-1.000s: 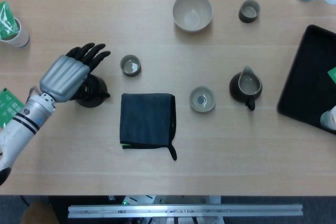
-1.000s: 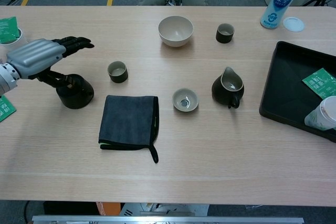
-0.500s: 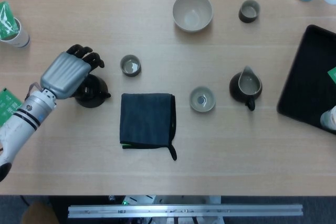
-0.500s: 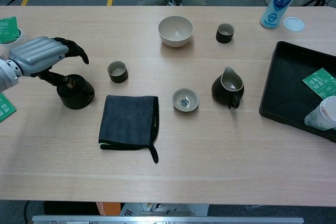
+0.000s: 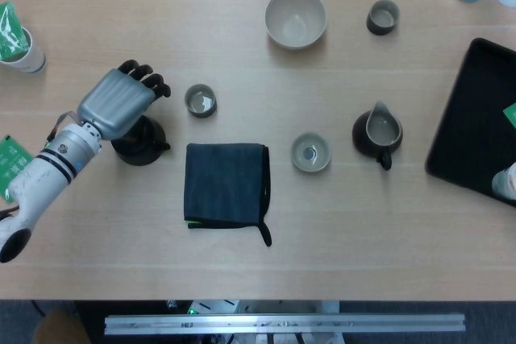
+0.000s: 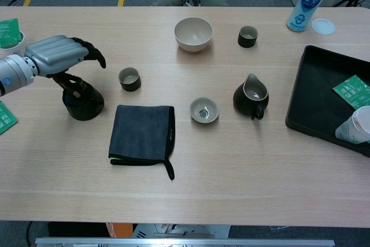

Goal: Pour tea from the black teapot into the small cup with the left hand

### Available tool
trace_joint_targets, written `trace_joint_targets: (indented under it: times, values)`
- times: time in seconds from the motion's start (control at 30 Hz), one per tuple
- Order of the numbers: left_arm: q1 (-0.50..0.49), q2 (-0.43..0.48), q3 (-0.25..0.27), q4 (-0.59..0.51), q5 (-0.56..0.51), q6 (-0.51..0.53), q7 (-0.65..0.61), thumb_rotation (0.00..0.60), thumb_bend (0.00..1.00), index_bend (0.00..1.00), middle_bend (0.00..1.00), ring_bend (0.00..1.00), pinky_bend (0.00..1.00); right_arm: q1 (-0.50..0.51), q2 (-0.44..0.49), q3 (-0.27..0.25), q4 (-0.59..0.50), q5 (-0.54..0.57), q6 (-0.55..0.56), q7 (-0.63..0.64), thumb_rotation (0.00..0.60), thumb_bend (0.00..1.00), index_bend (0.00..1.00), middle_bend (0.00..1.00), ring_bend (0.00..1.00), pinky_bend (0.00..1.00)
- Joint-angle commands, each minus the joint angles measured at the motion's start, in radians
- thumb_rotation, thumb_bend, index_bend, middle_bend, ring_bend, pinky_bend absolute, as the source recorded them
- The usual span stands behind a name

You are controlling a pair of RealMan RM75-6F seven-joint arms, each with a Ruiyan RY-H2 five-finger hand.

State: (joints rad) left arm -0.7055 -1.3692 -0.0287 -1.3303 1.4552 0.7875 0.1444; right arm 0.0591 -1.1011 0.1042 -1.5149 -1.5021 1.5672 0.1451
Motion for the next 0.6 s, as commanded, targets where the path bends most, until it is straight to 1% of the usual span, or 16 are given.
trace_joint_targets:
  times: [0.03, 0.23, 0.33, 0.47, 0.5, 0.53, 0.57, 0.6]
  values:
    - [-0.016, -0.003, -0.005, 0.002, -0.022, -0.024, 0.025, 0.6, 0.34, 0.24, 0.21, 0.16, 0.16, -0.001, -0.002, 0.0, 0.004, 0.001, 0.0, 0.004, 0.6, 0.11, 0.32, 0.34, 0.22, 0.28]
    - [-0.037, 0.015, -0.015, -0.03, -0.089, -0.067, 0.097, 0.6, 0.34, 0.19, 0.2, 0.15, 0.16, -0.002, -0.005, 0.001, 0.011, -0.001, 0.0, 0.011, 0.6, 0.11, 0.32, 0.34, 0.22, 0.28]
    - [-0.037, 0.034, -0.018, -0.061, -0.125, -0.067, 0.126, 0.6, 0.34, 0.19, 0.2, 0.15, 0.16, -0.003, -0.006, 0.002, 0.013, -0.001, 0.002, 0.014, 0.6, 0.11, 0.32, 0.34, 0.22, 0.28]
    - [-0.033, 0.082, -0.026, -0.123, -0.178, -0.061, 0.152, 0.6, 0.34, 0.19, 0.2, 0.15, 0.16, -0.004, -0.005, 0.001, 0.014, -0.003, 0.002, 0.016, 0.6, 0.11, 0.32, 0.34, 0.22, 0.28]
    - [-0.033, 0.091, -0.026, -0.134, -0.19, -0.062, 0.158, 0.582, 0.35, 0.2, 0.2, 0.15, 0.16, -0.004, -0.005, 0.002, 0.014, -0.004, 0.003, 0.017, 0.6, 0.11, 0.32, 0.34, 0.22, 0.28]
    - [-0.035, 0.101, -0.027, -0.146, -0.204, -0.065, 0.165, 0.517, 0.35, 0.2, 0.2, 0.15, 0.16, -0.005, -0.004, 0.002, 0.013, -0.006, 0.005, 0.017, 0.6, 0.11, 0.32, 0.34, 0.22, 0.28]
    - [-0.035, 0.105, -0.028, -0.15, -0.211, -0.065, 0.167, 0.426, 0.34, 0.21, 0.2, 0.15, 0.16, -0.005, -0.004, 0.002, 0.013, -0.007, 0.006, 0.017, 0.6, 0.11, 0.32, 0.34, 0.22, 0.28]
    - [-0.036, 0.109, -0.029, -0.157, -0.223, -0.065, 0.168, 0.295, 0.34, 0.23, 0.21, 0.15, 0.16, -0.006, -0.003, 0.002, 0.012, -0.009, 0.009, 0.018, 0.6, 0.11, 0.32, 0.34, 0.22, 0.28]
